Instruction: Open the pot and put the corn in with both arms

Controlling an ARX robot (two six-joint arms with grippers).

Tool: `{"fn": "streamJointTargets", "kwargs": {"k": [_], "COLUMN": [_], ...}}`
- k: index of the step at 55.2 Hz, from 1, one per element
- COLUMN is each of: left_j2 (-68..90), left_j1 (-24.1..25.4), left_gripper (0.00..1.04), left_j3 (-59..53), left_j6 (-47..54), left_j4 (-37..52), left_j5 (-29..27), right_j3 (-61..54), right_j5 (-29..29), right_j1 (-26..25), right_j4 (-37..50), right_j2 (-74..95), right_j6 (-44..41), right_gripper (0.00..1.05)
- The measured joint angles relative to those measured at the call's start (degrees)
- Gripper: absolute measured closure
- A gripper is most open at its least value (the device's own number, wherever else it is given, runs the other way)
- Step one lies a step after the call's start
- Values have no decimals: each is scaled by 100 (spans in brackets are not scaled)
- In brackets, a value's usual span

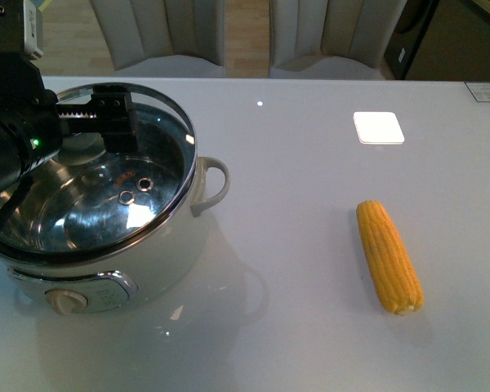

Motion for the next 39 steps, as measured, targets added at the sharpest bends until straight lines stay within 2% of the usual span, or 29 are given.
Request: {"fn": "streamJointTargets", "kwargs": {"k": [39], "left_j2": [216], "left_j1": [-356], "left_gripper": [9], "left_j3": [-192], "left_j6": [-262], "left_j4": [439], "left_j5": [-382], "right_j3": [0], "right_j5": [2], "right_j1": [0], "right_j4": [0], "right_j2": [2], "right_j6": [0], "right_gripper": [9]}}
